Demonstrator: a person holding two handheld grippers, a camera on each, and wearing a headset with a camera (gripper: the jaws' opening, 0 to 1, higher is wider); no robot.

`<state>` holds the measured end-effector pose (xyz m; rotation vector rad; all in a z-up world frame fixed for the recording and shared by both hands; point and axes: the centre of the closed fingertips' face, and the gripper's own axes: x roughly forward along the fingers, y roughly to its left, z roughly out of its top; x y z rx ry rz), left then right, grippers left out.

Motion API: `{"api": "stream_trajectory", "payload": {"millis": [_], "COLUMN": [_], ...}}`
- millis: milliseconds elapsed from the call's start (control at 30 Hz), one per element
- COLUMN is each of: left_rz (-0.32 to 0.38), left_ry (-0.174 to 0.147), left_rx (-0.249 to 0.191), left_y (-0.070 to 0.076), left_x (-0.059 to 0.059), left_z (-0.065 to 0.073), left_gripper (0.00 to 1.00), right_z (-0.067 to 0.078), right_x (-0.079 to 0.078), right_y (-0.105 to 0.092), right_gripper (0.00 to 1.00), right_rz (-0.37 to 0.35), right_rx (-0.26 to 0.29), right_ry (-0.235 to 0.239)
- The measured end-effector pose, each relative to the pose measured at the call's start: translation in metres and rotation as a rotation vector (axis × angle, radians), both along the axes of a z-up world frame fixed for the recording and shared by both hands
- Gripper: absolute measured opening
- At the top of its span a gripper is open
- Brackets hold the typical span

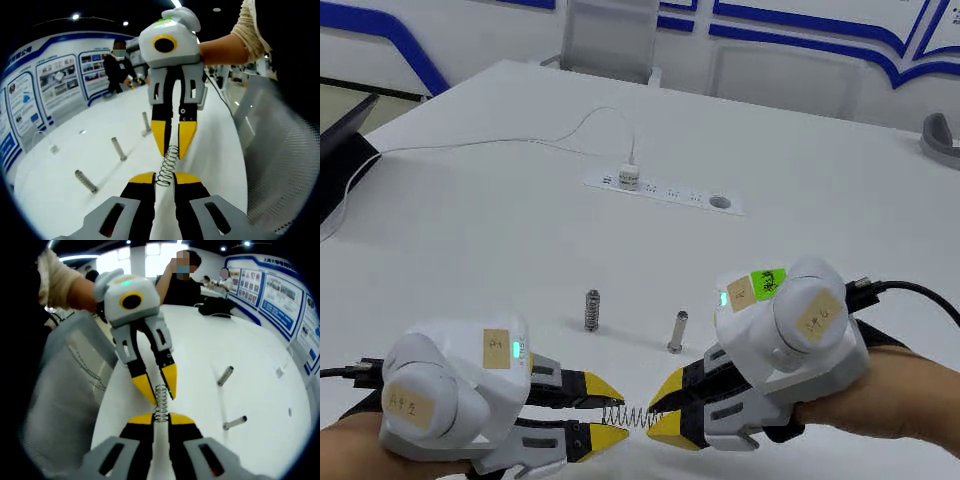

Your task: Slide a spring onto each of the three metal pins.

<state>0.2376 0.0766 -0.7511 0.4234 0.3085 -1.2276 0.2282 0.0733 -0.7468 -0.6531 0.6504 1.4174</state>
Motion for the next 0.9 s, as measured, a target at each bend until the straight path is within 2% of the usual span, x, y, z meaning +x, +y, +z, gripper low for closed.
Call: {"api": "stream_trajectory", "payload": {"millis": [200,400,667,900], "left_rz": [-0.007,-0.004,0.006,0.026], "left_ry": [-0.005,-0.003,0.008,0.022], "left_rx": [0.01,0.005,-0.026,-0.057], "left_y": [0.0,0.0,-0.002,-0.002], "left_x": [-0.001,-0.001,-0.001,0.001], "left_z": [0.001,0.001,0.005,0.01], "left_gripper": [0.13,0.12,0.11,0.11], "right_z": [0.009,0.023,0.038,0.044], "right_x": [-0.002,-0.003,-0.004,-0.002], "right_y": [0.002,0.008,0.022,0.028], "right_gripper": [0.12,0.12,0.12,0.12], "right_rz": [0.004,0.001,0.009,0.009], "right_rx": [0.008,0.043,0.087,0.115], "right_ry": [-0.012,-0.025,-0.052,-0.069]}}
